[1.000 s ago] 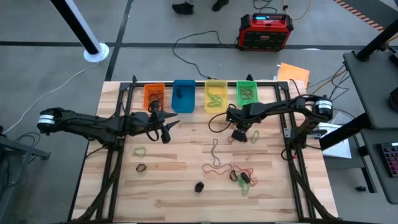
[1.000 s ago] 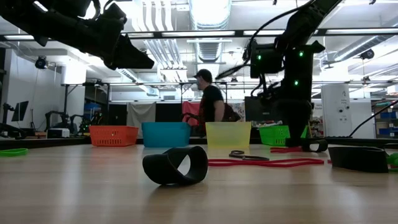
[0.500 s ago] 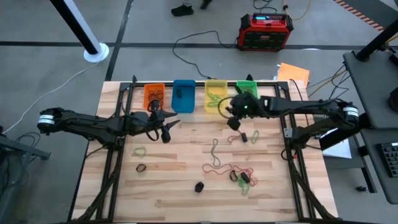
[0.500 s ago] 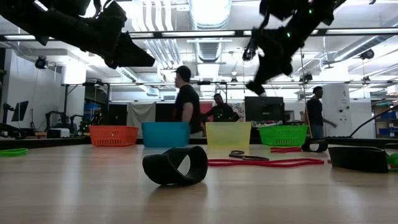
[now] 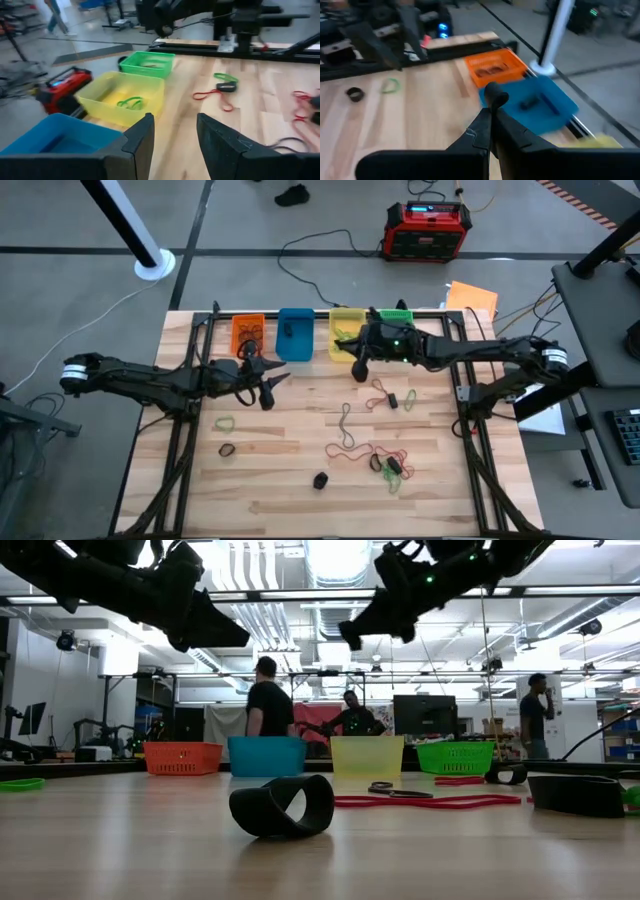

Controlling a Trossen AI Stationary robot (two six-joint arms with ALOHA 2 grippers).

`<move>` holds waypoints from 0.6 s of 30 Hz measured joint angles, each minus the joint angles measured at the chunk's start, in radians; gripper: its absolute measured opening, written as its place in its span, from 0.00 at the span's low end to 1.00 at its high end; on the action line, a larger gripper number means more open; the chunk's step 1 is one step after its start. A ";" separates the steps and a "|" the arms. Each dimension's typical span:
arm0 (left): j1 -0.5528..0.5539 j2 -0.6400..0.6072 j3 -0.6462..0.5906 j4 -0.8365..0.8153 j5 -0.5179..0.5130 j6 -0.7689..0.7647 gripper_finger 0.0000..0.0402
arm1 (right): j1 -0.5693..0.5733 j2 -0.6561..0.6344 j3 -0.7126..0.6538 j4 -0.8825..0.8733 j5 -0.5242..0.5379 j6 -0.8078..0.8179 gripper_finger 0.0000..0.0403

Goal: Sort rubber bands into baskets
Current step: Put the black rubber band into the blue bin

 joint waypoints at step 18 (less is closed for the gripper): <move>0.000 -0.036 0.002 0.031 0.053 0.000 0.33 | -0.029 0.497 0.187 0.521 0.019 0.070 0.02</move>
